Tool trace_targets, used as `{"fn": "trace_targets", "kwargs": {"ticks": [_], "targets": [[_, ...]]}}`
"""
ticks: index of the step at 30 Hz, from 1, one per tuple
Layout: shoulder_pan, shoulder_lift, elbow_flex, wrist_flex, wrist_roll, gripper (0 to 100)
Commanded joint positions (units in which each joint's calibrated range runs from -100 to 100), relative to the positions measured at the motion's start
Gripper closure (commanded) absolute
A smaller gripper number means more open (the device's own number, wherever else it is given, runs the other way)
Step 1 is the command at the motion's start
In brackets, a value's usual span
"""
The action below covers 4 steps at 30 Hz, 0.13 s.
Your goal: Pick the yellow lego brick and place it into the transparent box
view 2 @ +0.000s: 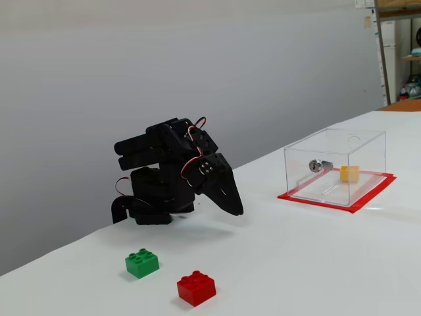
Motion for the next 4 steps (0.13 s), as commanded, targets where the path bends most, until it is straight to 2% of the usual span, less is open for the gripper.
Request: {"fn": "trace_targets", "kwargs": {"ticks": [1,4], "targets": [[0.36,-0.51,0.35,-0.62,0.17,98],[0.36,-0.51,0.35,-0.62,0.17,98]]}}
